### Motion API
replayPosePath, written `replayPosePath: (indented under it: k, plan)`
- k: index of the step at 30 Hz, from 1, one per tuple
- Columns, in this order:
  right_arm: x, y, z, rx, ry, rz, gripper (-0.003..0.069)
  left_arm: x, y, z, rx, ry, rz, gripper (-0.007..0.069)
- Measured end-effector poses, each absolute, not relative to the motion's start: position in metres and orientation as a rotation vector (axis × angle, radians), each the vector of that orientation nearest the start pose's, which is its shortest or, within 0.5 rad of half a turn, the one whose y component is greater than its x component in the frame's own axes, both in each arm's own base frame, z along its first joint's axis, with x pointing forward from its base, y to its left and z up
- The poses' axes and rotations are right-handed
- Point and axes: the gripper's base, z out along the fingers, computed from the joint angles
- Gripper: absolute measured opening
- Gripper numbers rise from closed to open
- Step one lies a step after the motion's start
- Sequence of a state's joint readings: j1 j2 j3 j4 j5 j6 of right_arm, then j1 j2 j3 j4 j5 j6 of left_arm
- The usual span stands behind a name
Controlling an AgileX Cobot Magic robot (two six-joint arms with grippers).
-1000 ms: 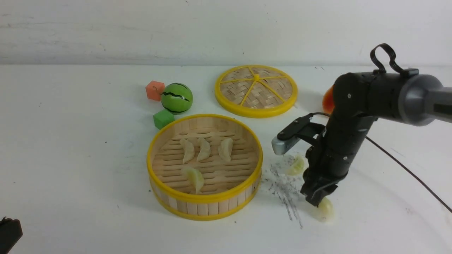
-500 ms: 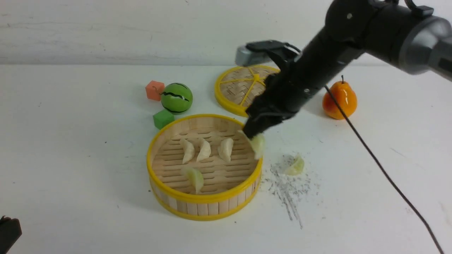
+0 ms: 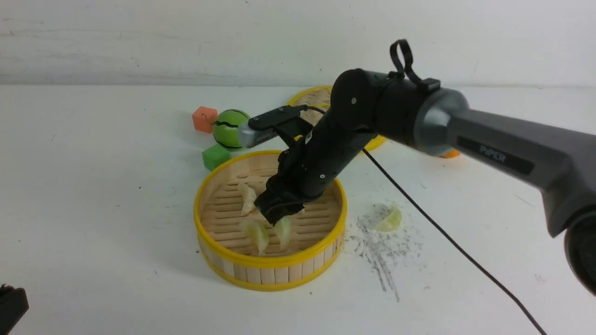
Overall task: Put the dumplings into the steamer on the white table.
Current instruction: 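Place the dumpling in the bamboo steamer basket with the right gripper, then reach for and grasp a dumpling lying on the table beside the steamer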
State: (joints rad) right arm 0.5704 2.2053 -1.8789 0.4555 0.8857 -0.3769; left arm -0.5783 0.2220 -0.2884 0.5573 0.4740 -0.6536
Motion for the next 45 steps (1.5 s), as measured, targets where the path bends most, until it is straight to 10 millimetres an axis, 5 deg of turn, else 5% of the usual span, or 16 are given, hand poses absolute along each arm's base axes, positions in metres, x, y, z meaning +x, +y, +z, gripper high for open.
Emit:
replayPosePath:
  k: [8,13,18,22,25,27,29,34,39,45]
  plan:
    - [0.398,0.292,0.204,-0.879,2.539,0.643,0.0165,0.065,-0.016,0.26,0.222,1.816,-0.287,0.0039]
    - [0.394,0.29,0.203,-0.858,2.612,0.661,0.0284,0.065,-0.016,0.26,0.222,1.816,-0.287,0.0039]
    - [0.399,0.281,0.225,-0.827,2.625,0.681,0.0412,0.065,-0.016,0.26,0.221,1.82,-0.285,0.0045]
    - [0.408,0.251,0.264,-0.752,2.579,0.662,0.044,0.065,-0.015,0.26,0.22,1.822,-0.283,0.0049]
    - [0.42,0.203,0.295,-0.651,2.554,0.59,0.0442,0.065,-0.015,0.26,0.219,1.822,-0.284,0.0052]
    - [0.425,0.181,0.299,-0.641,2.576,0.533,0.0437,0.065,-0.015,0.26,0.219,1.822,-0.284,0.0054]
    - [0.427,0.164,0.292,-0.653,2.616,0.487,0.043,0.065,-0.015,0.26,0.219,1.822,-0.284,0.0055]
    - [0.431,0.135,0.237,-0.538,2.812,0.475,0.0388,0.065,-0.015,0.26,0.219,1.823,-0.283,0.0057]
    - [0.437,0.137,0.198,-0.307,2.843,0.499,0.0373,0.065,-0.015,0.26,0.218,1.823,-0.284,0.0061]
    - [0.444,0.143,0.183,-0.219,2.823,0.449,0.0369,0.065,-0.015,0.26,0.218,1.823,-0.284,0.0067]
